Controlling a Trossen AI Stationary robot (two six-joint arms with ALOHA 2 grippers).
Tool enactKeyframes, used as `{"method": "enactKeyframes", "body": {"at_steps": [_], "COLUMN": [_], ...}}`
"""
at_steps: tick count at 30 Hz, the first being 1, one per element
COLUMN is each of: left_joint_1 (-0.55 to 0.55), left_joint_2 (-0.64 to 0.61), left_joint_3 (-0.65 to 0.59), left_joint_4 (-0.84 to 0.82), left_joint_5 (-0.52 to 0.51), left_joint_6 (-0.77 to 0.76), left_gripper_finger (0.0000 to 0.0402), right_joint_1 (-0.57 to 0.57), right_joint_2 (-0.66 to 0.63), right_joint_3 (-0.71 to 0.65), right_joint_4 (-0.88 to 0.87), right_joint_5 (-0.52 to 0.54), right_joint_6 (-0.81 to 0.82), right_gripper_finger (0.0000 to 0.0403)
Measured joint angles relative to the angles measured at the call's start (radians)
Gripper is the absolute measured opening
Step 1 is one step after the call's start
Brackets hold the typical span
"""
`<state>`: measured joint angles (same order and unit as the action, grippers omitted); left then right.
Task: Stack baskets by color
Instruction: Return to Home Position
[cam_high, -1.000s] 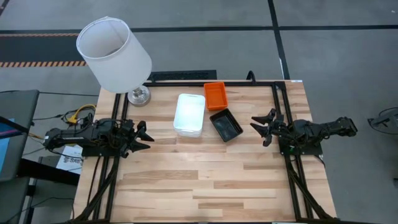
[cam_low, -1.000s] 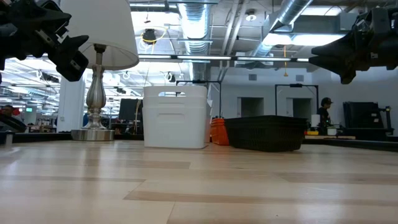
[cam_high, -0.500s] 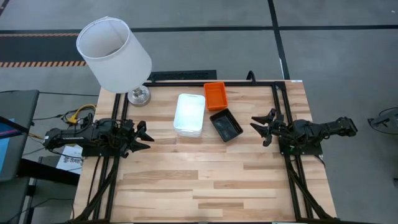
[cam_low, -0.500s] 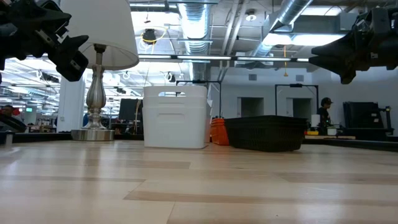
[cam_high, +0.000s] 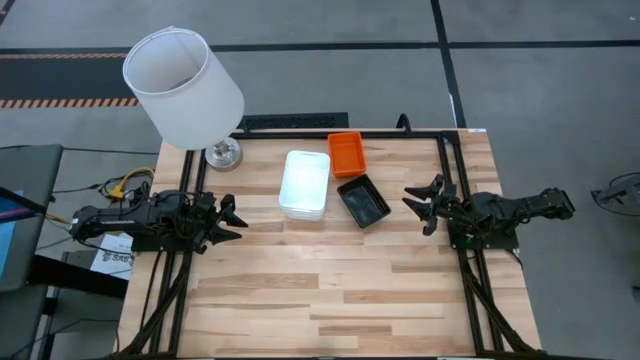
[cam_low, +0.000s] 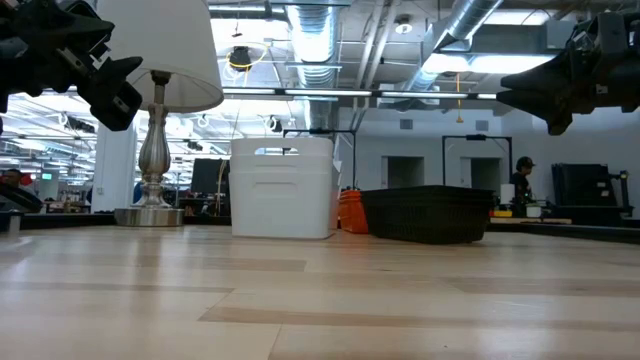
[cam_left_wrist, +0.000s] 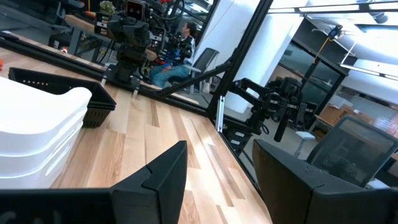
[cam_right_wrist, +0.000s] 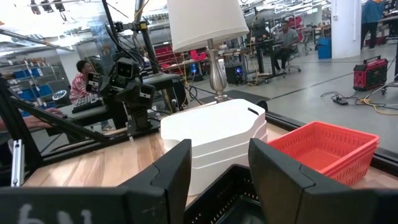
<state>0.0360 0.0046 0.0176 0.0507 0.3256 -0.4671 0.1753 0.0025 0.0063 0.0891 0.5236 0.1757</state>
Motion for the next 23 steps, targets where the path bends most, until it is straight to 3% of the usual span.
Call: {"method": "enactKeyframes", "body": {"at_steps": [23], "left_joint_1": [0.0], "left_joint_2": [0.0], "left_joint_3": [0.0], "left_joint_4": [0.0], "left_joint_5": [0.0], "left_joint_6": [0.0], "left_gripper_finger": [0.0171], "right_joint_1": [0.0], "right_joint_2": [0.0], "right_joint_3": [0.0], "right_joint_4": [0.0], "right_joint_5": [0.0], "right_joint_6": [0.0], "right_gripper_finger": [0.0183]}}
